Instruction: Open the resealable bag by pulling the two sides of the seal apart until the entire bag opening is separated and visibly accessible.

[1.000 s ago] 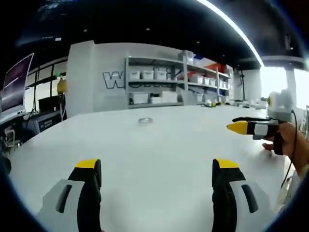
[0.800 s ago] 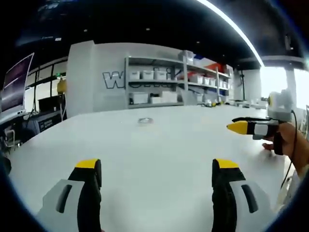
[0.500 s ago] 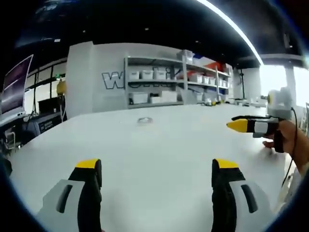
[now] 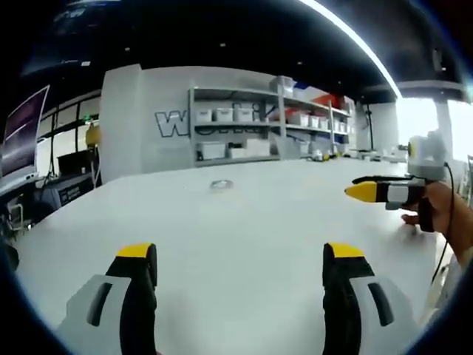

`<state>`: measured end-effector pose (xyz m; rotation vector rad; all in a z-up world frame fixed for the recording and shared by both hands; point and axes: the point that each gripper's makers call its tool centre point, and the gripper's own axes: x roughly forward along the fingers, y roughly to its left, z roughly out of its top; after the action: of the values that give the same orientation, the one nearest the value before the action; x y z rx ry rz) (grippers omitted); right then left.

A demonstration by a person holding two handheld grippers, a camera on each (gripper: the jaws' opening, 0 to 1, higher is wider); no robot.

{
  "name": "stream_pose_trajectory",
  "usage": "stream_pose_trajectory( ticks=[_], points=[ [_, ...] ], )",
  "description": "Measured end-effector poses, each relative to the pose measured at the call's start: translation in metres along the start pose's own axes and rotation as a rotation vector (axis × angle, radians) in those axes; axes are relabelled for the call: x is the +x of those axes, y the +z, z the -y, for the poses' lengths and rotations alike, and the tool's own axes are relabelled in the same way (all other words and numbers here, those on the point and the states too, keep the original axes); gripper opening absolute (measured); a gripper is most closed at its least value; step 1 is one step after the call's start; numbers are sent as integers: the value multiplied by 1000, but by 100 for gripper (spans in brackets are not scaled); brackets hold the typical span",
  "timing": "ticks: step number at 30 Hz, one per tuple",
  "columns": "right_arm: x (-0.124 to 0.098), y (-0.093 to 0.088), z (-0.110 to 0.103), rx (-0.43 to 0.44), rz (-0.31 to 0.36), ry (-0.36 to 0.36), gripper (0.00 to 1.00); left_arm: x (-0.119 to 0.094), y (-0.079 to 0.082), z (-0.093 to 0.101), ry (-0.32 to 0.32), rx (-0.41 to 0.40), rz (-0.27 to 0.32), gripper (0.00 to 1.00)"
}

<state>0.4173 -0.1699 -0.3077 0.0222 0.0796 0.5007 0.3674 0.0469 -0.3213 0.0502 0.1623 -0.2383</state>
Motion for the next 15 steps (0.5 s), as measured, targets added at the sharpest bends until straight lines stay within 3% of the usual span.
stream_pose_trajectory(
  ticks=[15],
  points=[
    [4, 4, -4, -11, 9, 44, 43, 0, -1, 1, -6, -4, -2, 92]
  ],
)
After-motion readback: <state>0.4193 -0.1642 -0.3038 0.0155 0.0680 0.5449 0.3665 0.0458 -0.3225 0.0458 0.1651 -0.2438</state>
